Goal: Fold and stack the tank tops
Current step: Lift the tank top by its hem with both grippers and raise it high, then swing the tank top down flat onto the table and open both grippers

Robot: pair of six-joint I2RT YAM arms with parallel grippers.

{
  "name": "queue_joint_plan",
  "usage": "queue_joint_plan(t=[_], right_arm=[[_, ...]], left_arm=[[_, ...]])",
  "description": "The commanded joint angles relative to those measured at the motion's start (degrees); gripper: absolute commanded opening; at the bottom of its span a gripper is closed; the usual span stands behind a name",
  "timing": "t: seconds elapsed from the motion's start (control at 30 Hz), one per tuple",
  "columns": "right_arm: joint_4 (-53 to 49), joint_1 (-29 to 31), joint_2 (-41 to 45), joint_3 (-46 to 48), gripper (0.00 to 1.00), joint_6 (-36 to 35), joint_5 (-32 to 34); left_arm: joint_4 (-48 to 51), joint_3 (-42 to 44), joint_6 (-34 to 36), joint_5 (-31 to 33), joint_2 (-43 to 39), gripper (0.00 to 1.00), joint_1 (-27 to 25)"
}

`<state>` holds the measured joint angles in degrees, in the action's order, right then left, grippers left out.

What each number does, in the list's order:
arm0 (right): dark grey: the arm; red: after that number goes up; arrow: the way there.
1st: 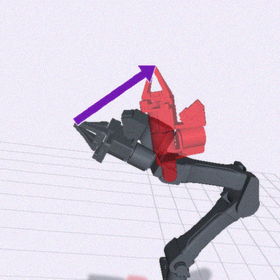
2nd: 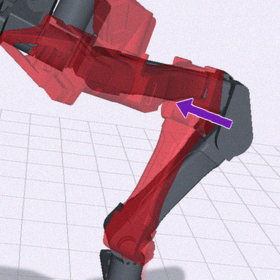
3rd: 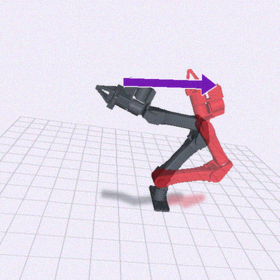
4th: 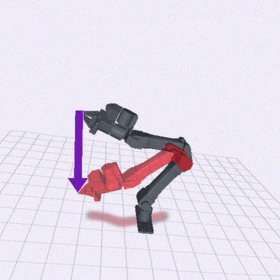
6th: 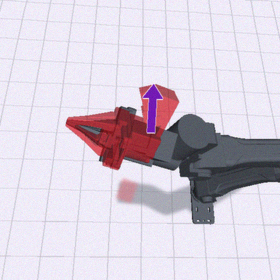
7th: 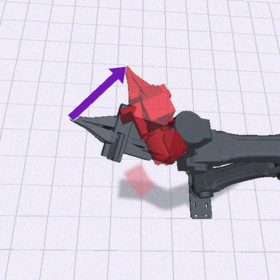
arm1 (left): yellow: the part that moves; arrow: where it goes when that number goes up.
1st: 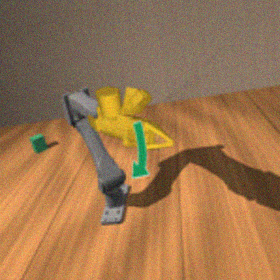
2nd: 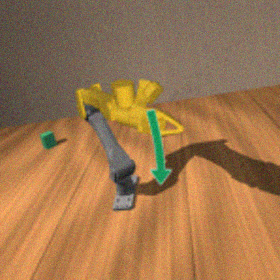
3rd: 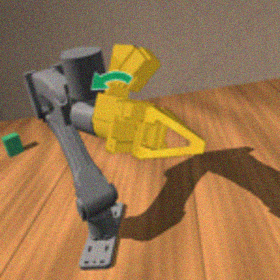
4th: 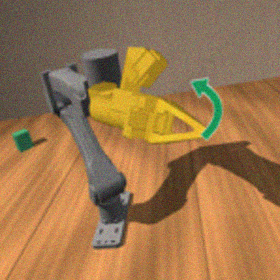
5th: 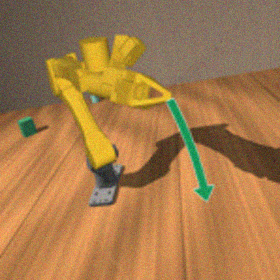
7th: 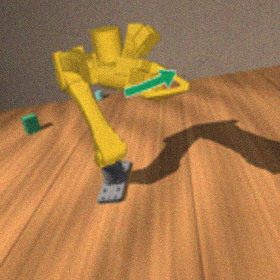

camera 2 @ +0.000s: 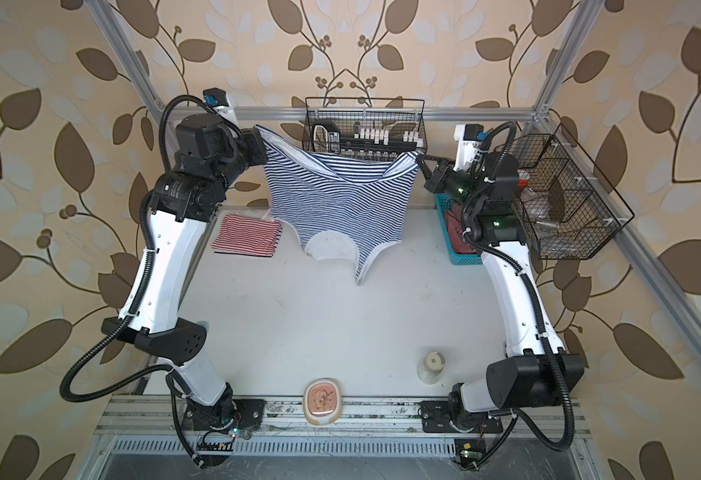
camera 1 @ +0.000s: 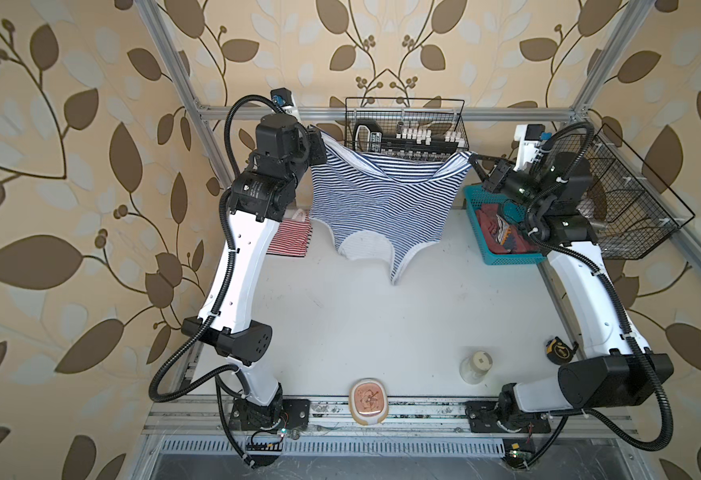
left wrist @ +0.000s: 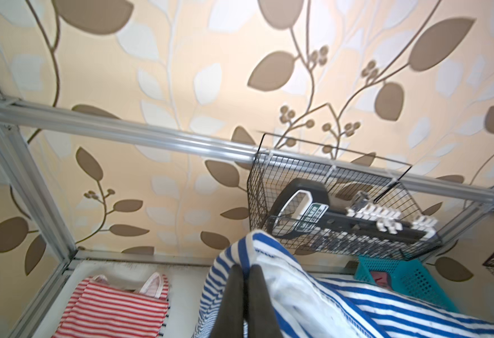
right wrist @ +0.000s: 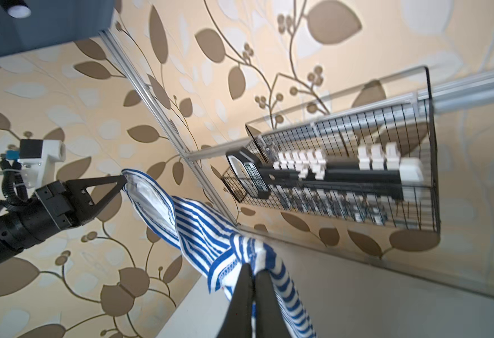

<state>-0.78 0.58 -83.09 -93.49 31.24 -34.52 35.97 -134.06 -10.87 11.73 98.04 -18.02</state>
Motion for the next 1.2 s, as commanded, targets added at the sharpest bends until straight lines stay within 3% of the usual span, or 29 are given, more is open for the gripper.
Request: queue_joint_plan(t=[0.0,0.23,0.37,0.57,0.63,0.73,0.8,0.93,1.07,1.17], right_arm=[[10.14,-0.23,2.08,2.55,0.0,1.66,-4.01],[9.67,-0.22,11.87,24.2,0.0,-2.24,-5.21],[1.26,0.04,18.18,36.65,0.0,-5.21,-3.39],[-17.62,1.84,24.48,47.87,0.0,-9.74,3.25],[-23.27,2.23,26.43,50.71,0.0,-10.47,6.27],[-29.27,2.3,28.13,52.41,0.01,-11.01,9.65],[-32.49,2.31,28.93,52.41,0.12,-11.68,11.21],[-36.92,2.32,30.5,52.43,0.25,-12.55,12.37],[-39.01,2.65,31.83,52.43,0.4,-12.53,12.96],[-39.06,2.75,32.33,52.69,0.41,-12.57,13.51]], left_arm=[[-11.48,11.75,2.23,-3.1,-6.8,0.0,0.0],[-25.47,49.66,-4.99,-8.99,-23.67,0.0,0.0],[-26.0,66.98,-10.27,-12.52,-30.61,0.0,-0.9],[-24.67,81.34,-15.74,-12.07,-37.12,0.0,-4.37],[-20.49,88.11,-17.1,-8.48,-41.87,0.0,-9.51],[-15.2,89.97,-18.21,-7.69,-43.7,0.0,-12.59],[-12.76,91.23,-19.44,-8.69,-44.45,0.0,-14.14],[-9.81,94.19,-22.4,-11.64,-45.99,0.25,-16.82],[-7.4,95.83,-23.7,-11.59,-49.39,0.42,-18.78],[-5.86,95.56,-24.02,-11.57,-52.66,0.44,-19.43]])
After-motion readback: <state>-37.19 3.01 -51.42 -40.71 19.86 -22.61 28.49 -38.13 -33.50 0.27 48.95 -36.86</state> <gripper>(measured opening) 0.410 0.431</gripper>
